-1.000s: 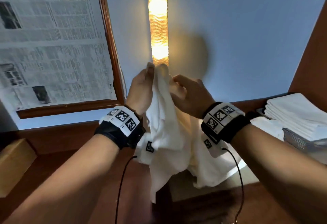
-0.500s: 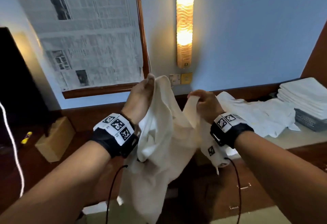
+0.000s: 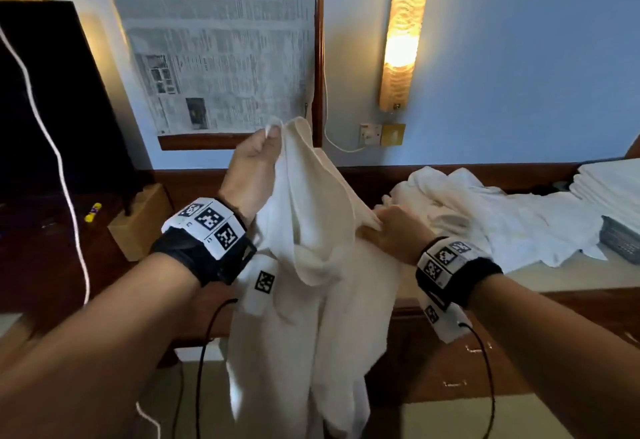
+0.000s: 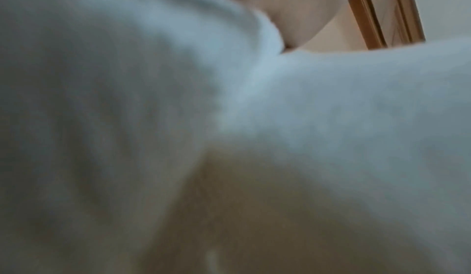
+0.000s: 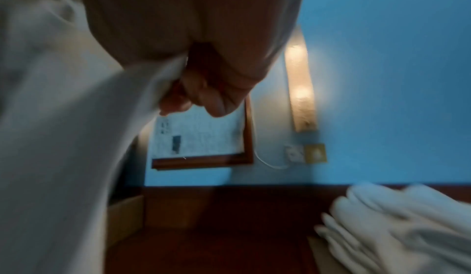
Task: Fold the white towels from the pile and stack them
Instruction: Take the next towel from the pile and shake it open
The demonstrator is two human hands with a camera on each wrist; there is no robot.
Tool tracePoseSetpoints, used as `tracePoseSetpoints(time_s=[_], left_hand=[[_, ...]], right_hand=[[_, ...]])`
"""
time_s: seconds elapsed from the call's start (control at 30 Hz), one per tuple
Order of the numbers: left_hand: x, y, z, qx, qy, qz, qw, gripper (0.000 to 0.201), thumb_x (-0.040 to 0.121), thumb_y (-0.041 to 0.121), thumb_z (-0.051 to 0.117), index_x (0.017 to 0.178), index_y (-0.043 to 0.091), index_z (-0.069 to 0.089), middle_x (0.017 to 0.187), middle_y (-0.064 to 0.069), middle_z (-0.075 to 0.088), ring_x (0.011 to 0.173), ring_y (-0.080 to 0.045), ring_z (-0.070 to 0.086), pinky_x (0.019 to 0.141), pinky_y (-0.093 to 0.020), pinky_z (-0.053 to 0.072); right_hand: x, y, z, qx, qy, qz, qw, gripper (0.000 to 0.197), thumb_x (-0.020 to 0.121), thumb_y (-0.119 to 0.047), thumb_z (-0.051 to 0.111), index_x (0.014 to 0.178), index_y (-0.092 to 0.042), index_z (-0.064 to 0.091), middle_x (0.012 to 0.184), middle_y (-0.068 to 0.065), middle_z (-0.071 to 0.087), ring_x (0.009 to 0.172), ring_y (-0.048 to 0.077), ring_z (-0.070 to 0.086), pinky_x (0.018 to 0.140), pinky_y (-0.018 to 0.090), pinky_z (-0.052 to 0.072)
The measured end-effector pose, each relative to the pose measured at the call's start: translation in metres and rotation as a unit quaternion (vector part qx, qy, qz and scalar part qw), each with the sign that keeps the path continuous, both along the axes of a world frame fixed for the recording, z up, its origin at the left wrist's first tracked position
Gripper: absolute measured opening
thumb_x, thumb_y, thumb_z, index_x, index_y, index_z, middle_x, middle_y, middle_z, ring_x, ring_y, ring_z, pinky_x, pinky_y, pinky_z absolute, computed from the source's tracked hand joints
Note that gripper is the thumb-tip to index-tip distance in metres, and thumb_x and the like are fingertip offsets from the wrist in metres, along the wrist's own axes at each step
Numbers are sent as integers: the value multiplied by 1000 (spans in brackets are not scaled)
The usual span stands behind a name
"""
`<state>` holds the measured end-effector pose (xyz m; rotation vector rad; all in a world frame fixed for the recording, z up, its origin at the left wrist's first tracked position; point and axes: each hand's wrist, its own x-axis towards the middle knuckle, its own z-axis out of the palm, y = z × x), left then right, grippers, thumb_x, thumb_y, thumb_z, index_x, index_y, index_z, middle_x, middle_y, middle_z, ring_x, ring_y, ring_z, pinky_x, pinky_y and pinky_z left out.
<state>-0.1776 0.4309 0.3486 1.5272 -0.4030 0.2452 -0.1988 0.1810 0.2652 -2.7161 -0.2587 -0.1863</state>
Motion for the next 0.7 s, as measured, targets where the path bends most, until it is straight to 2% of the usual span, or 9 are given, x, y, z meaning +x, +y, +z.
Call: tracePoseSetpoints(time_s=[0.03,0.1,0.23,0.33,0.4,0.47,0.57,0.63,0.7], left_hand=[[-3,7,1,-6,4,12,1000,37,102,45,49,77,20,58,76,-8,54,75,-26,49,77,-41,40],[-10,16,2,-32,17,30,999,33,107,33,43,84,20,62,78,1,66,82,-21,58,85,-36,46],[-23,20,-7,-29,41,2,999,33,109,21,36,89,17,62,69,11,71,68,-4,66,73,-21,50],[-25,12,-17,-3,41,5,999,39,104,41,47,82,11,59,72,-1,65,69,-17,60,74,-27,45],[-26,7,-22,-6,53,-9,999,49,89,58,57,90,10,56,84,-11,52,75,-26,44,76,-37,35],[-26,4,-24,-21,58,-16,998,42,92,52,59,82,11,56,77,-11,47,71,-25,40,72,-37,32],[-25,7,-22,-7,44,18,999,39,100,44,52,72,20,66,76,-3,65,76,-22,57,78,-38,43],[-19,16,-23,-28,27,48,998,40,105,32,46,77,22,72,79,7,73,81,-17,66,89,-40,48],[-13,23,-22,-51,26,63,996,32,103,32,49,85,23,75,90,4,75,95,-26,67,102,-46,47]], right_hand=[[2,-6,-12,6,27,-29,999,24,83,-56,54,83,-38,69,96,-1,70,105,23,61,97,41,46],[7,-19,-29,33,57,-66,996,21,89,-39,63,89,-20,72,103,7,72,107,28,63,92,39,48],[10,-1,-8,140,-9,-25,990,17,88,-19,62,80,-32,69,89,-5,71,95,18,65,90,38,51],[11,43,39,198,-84,83,973,35,79,5,58,91,-24,74,90,-6,71,88,11,66,80,25,52],[12,66,68,188,-142,119,965,23,81,0,60,79,-18,73,76,-7,67,73,8,61,71,22,47],[10,73,90,174,-157,107,966,24,81,-9,64,60,-20,60,61,-6,56,60,8,51,65,25,39],[-2,67,97,130,-120,119,977,39,81,-29,69,51,-25,45,53,-8,43,52,5,41,55,21,33],[-12,58,87,89,-77,126,985,39,83,-36,72,54,-24,49,55,-8,46,52,6,42,54,19,32],[-18,43,73,54,-42,127,990,33,86,-36,71,61,-21,56,59,-8,52,54,6,45,55,18,33]])
